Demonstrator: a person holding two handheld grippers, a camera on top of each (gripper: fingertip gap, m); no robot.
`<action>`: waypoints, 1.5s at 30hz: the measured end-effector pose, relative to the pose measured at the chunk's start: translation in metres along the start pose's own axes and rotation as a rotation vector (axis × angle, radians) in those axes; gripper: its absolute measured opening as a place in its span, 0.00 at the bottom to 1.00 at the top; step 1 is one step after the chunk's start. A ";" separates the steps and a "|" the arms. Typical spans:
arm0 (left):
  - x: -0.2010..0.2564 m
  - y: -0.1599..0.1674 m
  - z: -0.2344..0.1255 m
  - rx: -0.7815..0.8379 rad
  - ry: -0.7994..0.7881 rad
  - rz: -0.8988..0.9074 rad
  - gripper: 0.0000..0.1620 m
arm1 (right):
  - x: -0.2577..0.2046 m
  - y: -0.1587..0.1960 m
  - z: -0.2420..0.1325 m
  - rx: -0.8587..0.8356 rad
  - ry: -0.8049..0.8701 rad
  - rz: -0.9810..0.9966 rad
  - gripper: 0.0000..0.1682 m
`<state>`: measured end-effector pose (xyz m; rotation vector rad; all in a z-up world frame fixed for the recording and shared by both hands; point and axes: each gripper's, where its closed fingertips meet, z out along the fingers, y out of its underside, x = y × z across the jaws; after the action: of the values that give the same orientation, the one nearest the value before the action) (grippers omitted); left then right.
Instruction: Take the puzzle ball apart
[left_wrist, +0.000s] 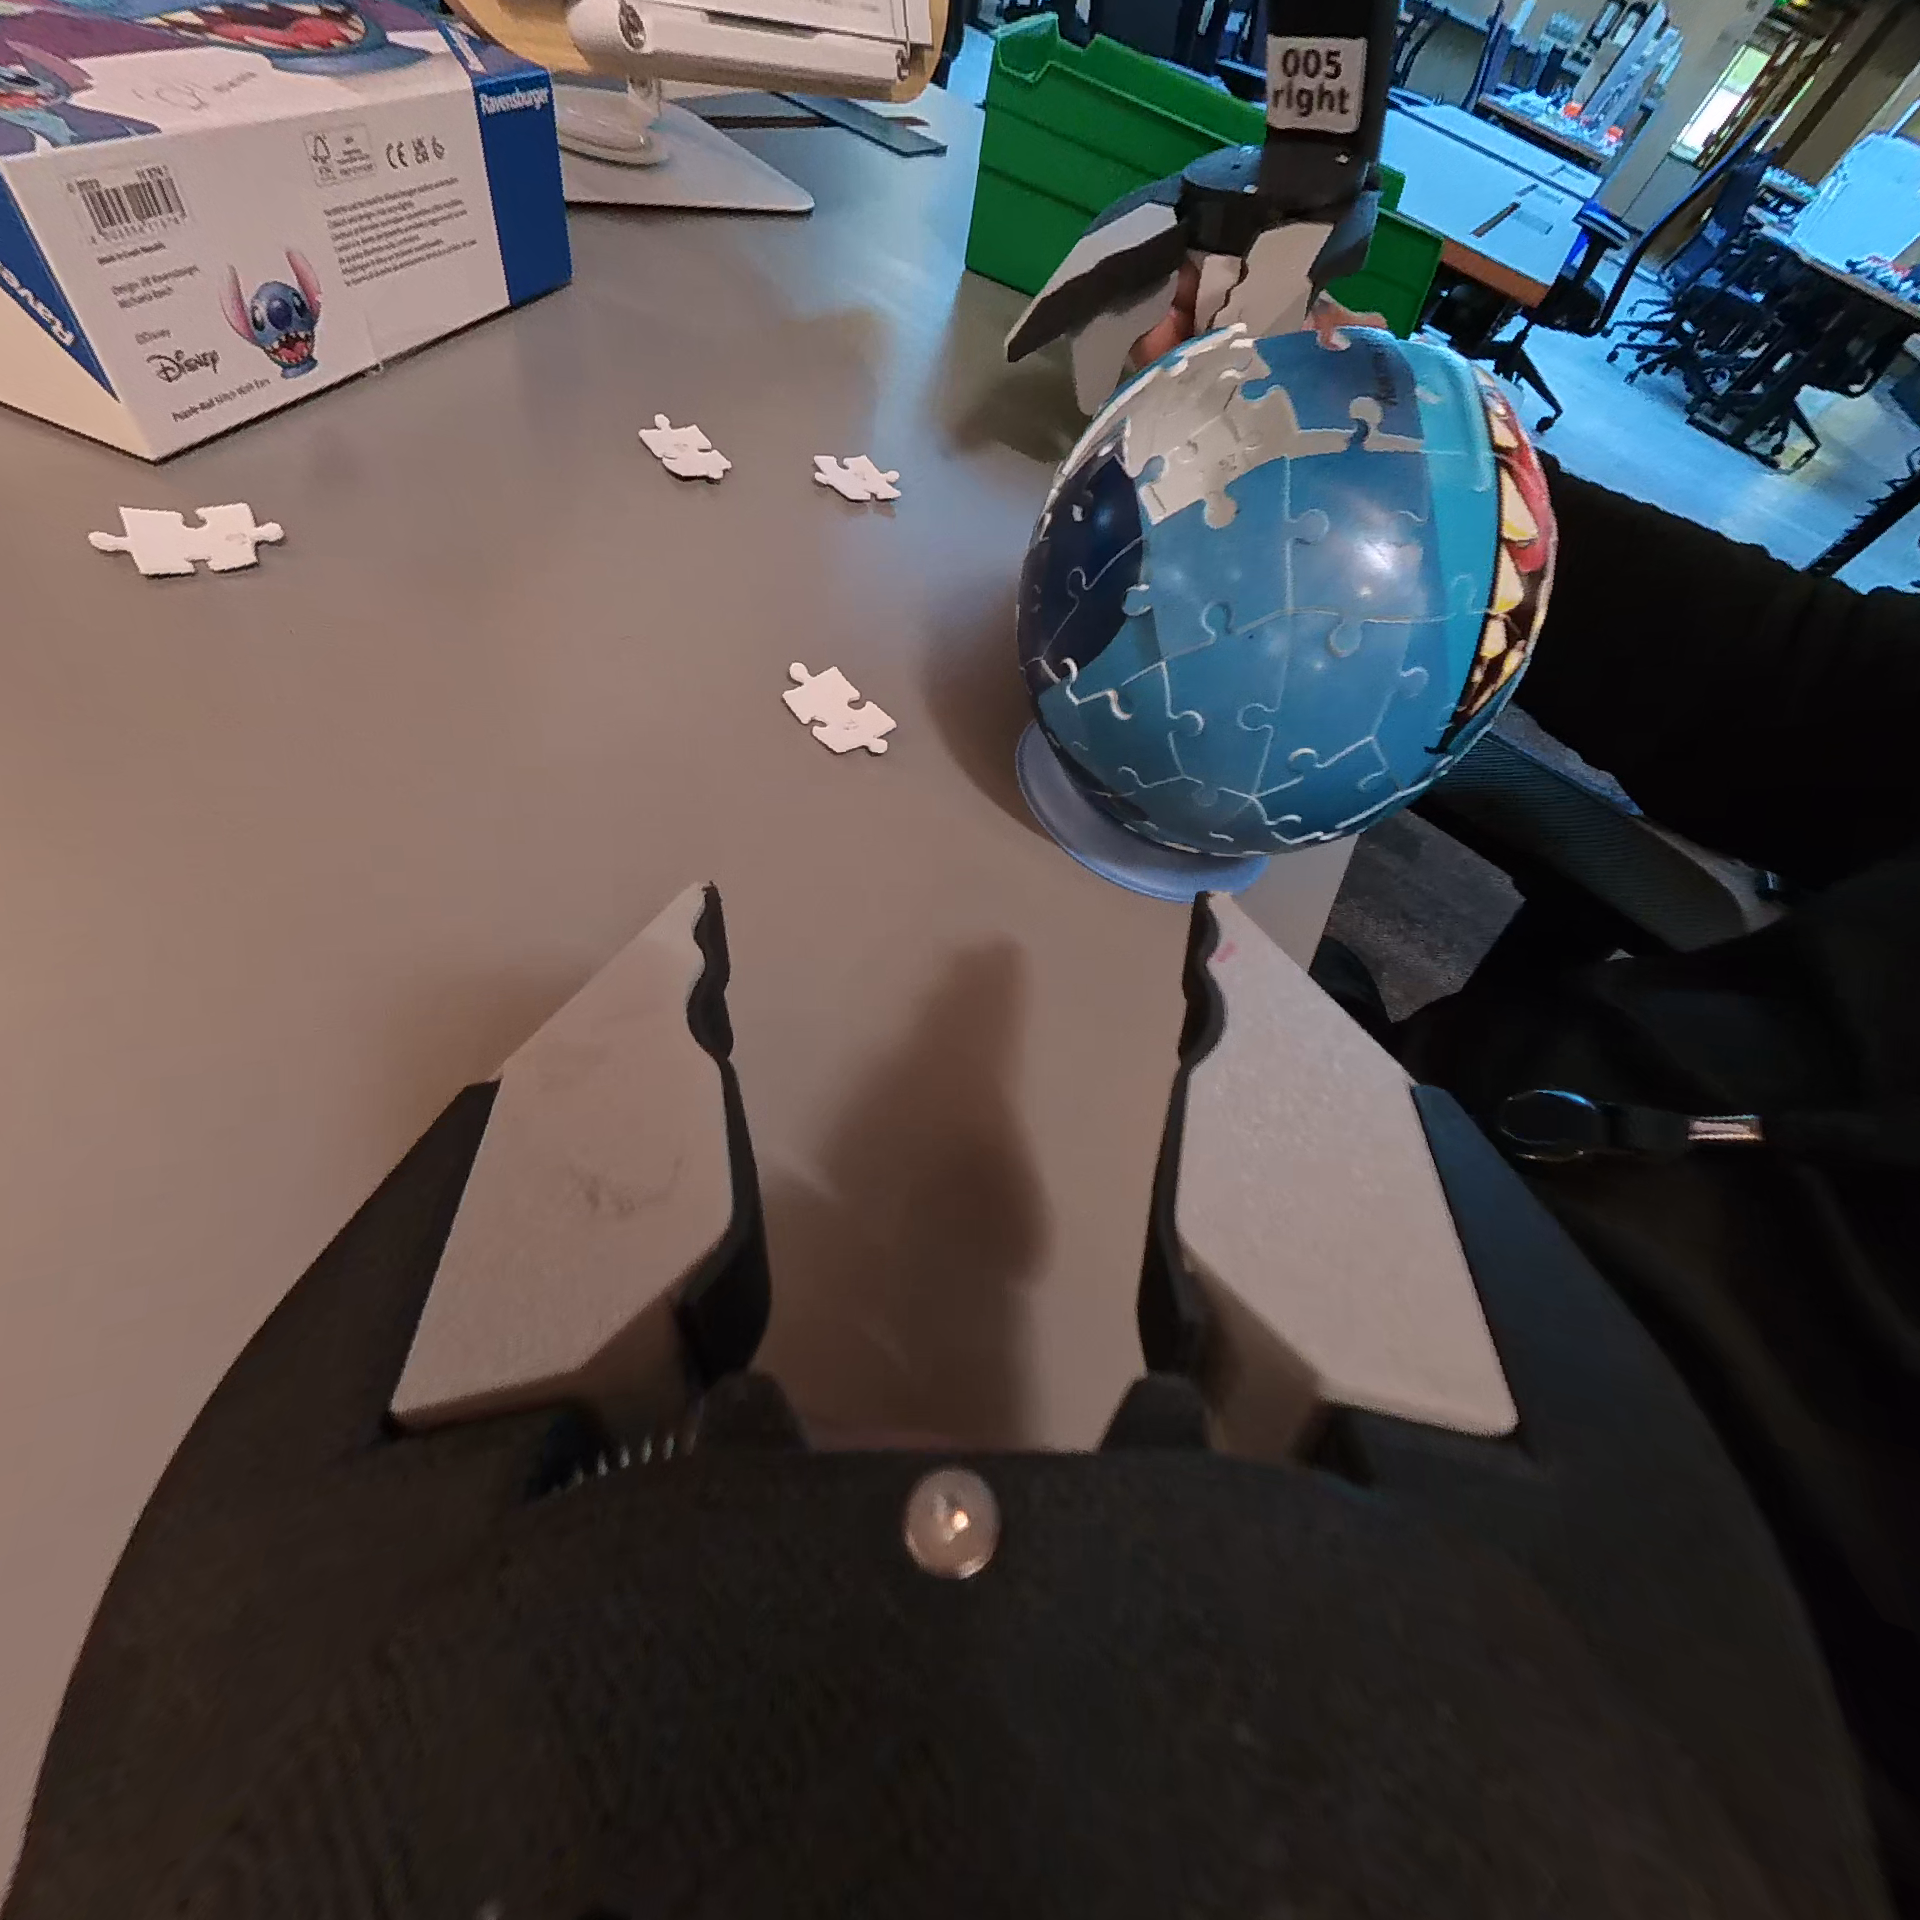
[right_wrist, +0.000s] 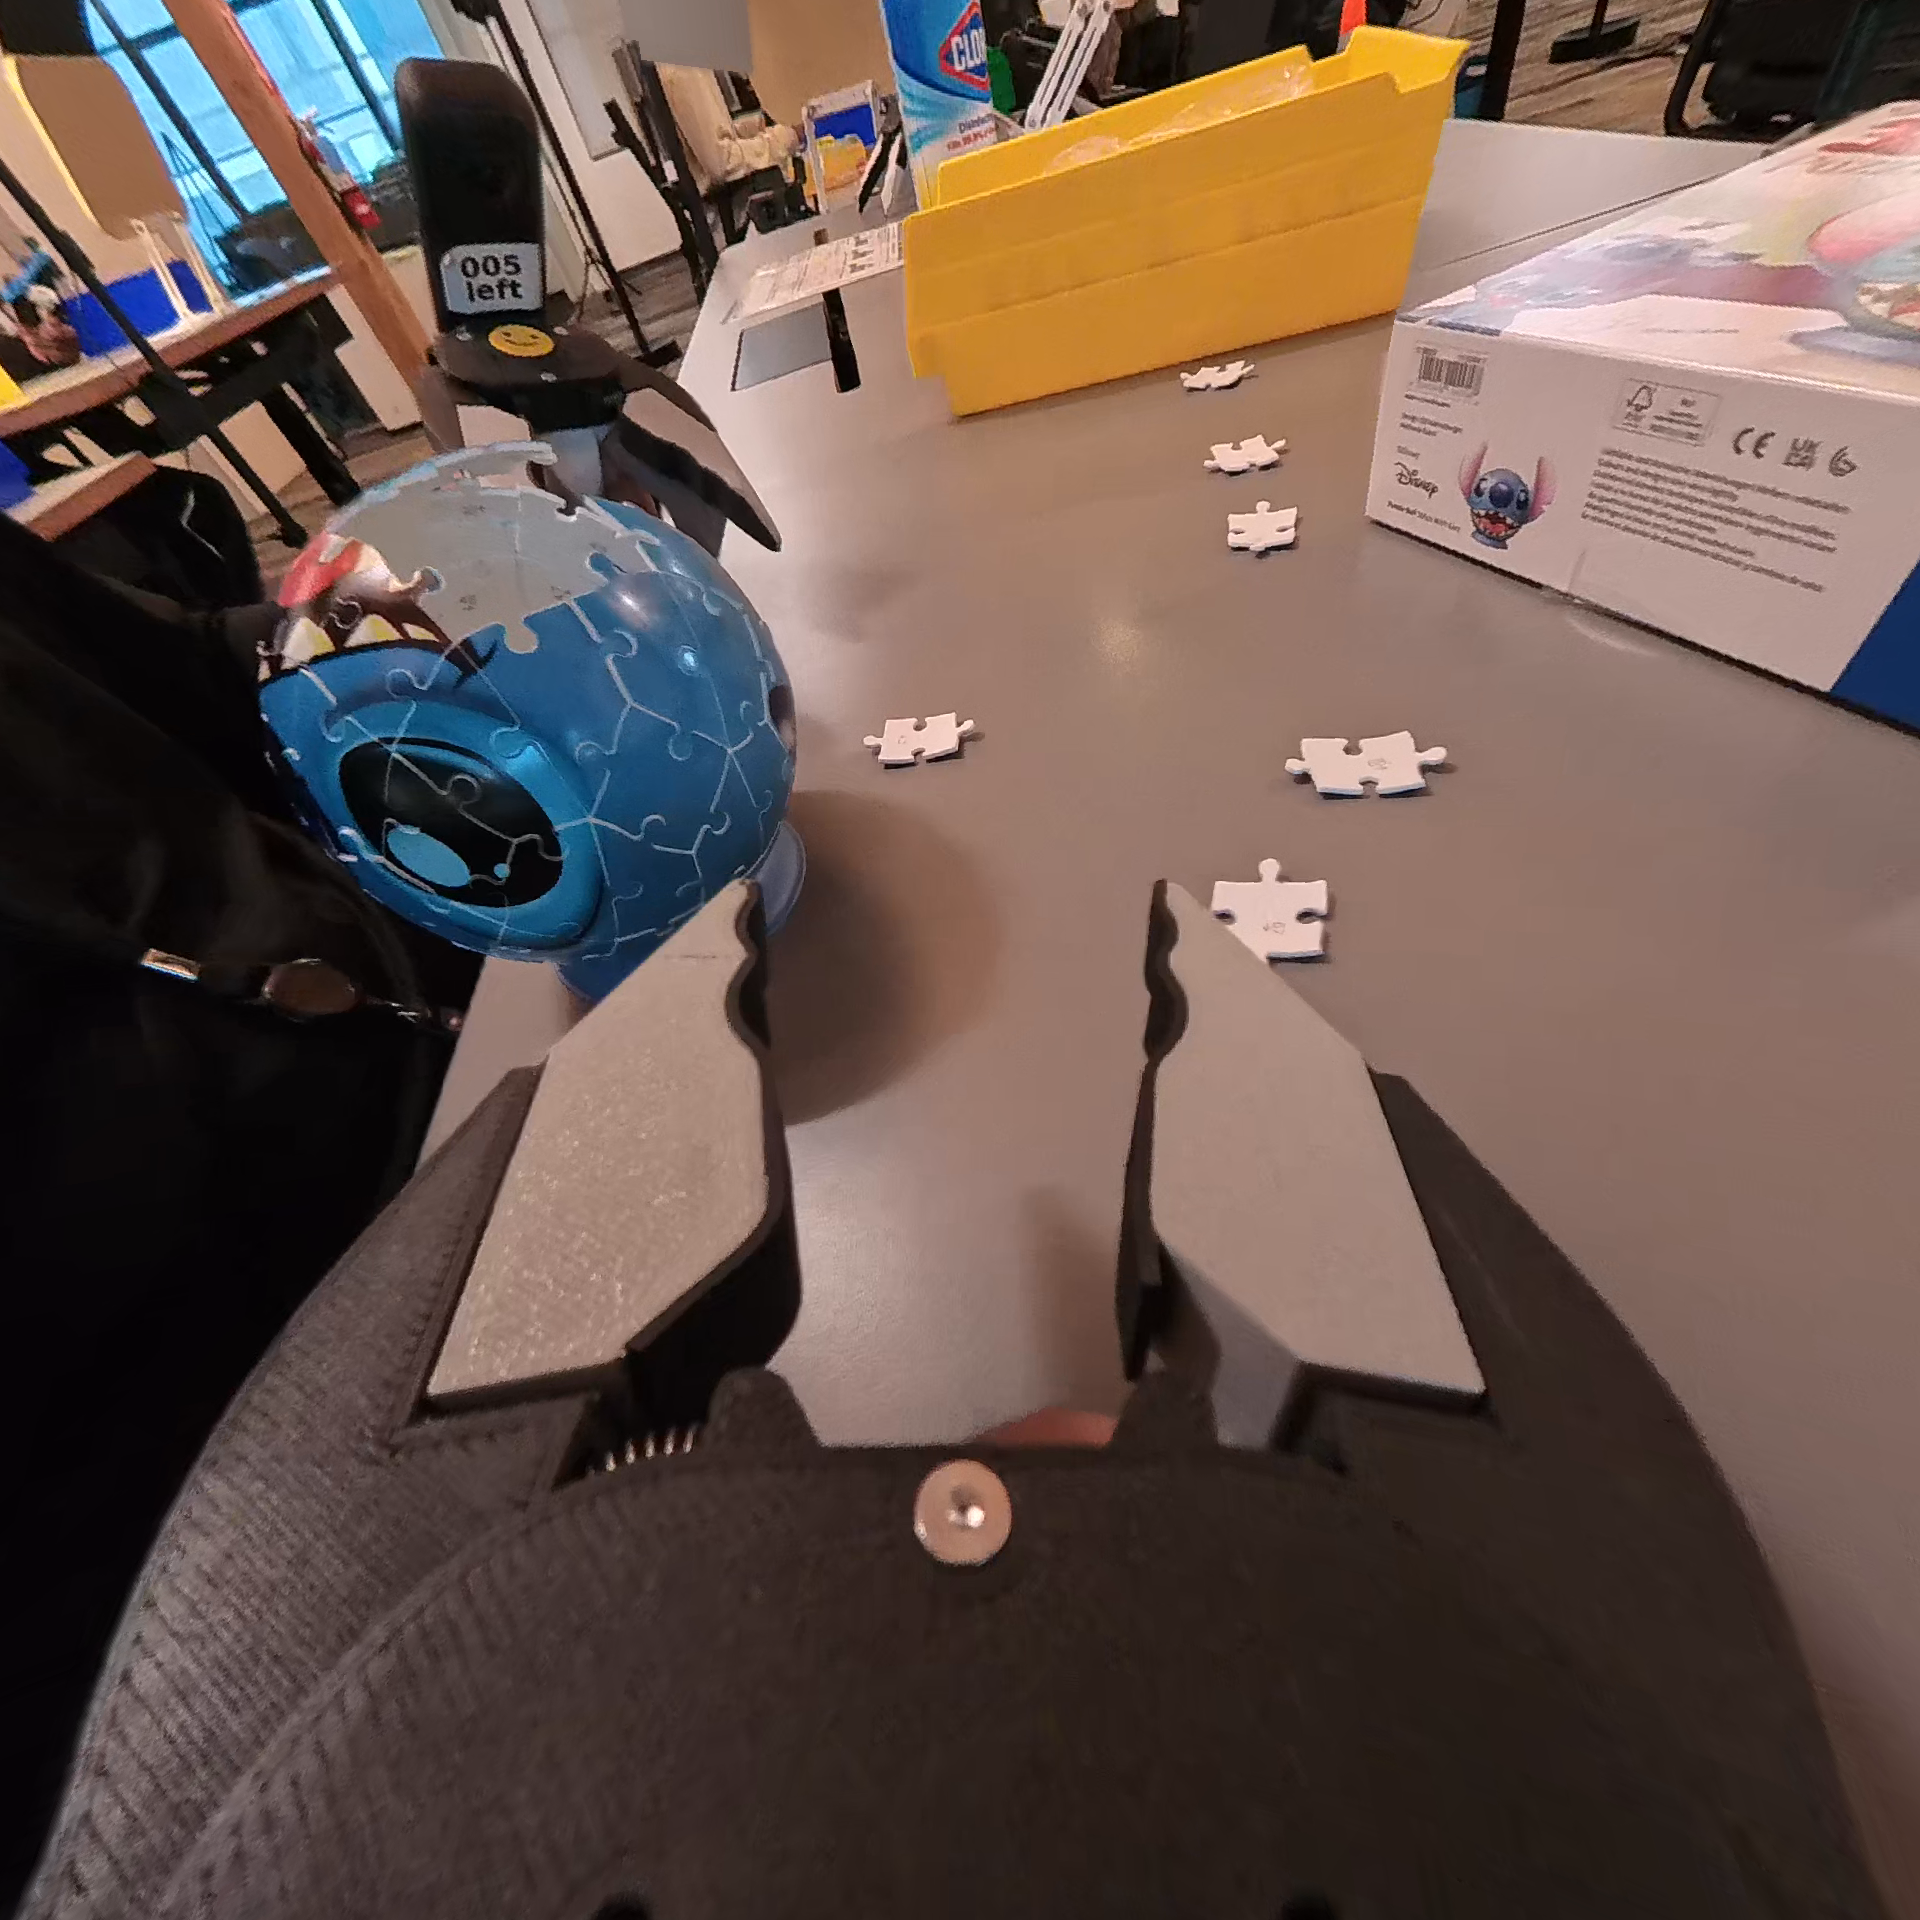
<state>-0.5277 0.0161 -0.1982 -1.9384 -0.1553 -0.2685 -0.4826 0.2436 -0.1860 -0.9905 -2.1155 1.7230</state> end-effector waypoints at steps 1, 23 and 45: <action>0.000 -0.001 0.000 0.004 -0.001 -0.001 0.53 | 0.000 0.000 0.001 -0.003 0.012 -0.014 0.41; -0.006 -0.013 -0.007 0.088 0.011 -0.023 0.47 | 0.007 -0.002 0.002 0.003 0.033 -0.004 0.41; 0.012 -0.004 0.000 0.020 0.092 0.058 0.44 | 0.001 -0.005 -0.002 0.037 -0.009 0.017 0.41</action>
<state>-0.5167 0.0173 -0.1913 -1.9041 -0.0413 -0.3155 -0.4840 0.2453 -0.1809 -0.9956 -2.0783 1.7713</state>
